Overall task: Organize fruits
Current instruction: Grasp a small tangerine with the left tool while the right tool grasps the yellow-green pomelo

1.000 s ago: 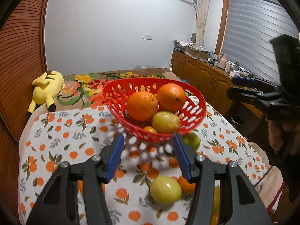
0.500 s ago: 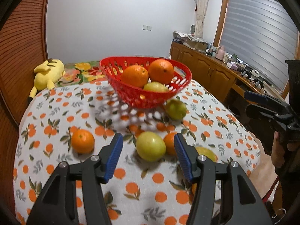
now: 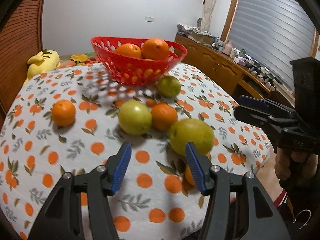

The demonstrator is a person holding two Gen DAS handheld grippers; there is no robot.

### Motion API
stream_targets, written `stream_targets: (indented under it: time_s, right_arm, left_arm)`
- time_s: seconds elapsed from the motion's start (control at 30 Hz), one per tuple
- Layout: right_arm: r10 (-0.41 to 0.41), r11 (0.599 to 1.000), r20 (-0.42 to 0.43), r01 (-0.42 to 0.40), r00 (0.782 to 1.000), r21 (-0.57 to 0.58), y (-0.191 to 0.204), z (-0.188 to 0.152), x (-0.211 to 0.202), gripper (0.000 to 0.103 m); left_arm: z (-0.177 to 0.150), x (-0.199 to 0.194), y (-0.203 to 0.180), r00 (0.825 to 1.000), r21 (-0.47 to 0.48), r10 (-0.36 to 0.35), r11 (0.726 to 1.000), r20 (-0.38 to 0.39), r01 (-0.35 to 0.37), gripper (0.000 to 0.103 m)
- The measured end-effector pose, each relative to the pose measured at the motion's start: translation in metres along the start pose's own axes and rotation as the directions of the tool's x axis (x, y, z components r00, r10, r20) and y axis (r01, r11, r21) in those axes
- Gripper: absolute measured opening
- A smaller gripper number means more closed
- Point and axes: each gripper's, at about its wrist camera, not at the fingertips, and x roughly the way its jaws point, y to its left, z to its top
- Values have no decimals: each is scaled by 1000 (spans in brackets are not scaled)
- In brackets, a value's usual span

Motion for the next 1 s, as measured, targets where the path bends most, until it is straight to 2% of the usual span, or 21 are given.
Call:
stream_targets:
  time_s: [0.6,0.8,0.9,1.0]
  right_arm:
    - [9,1000,-25,-9,1000,30,-7,-14,7,75]
    - [19,999,-27,-18,999,28,-3,-14,10,75]
    - [27,999,-28,-26,999,26,-1,-14,12,75]
    - [34,999,-32,-34,999,23,1,-14,14,75]
  left_arm:
    - [-19,20,-33,992,46,-99,994,-81,103,53]
    - [-23,28,-35,985,45,-129,990,-113,135,44]
    - [-25,29,-38,980,47,-155,986,-122,162,35]
    - [-26,28,-42,980,62,-160,984,-120,168,32]
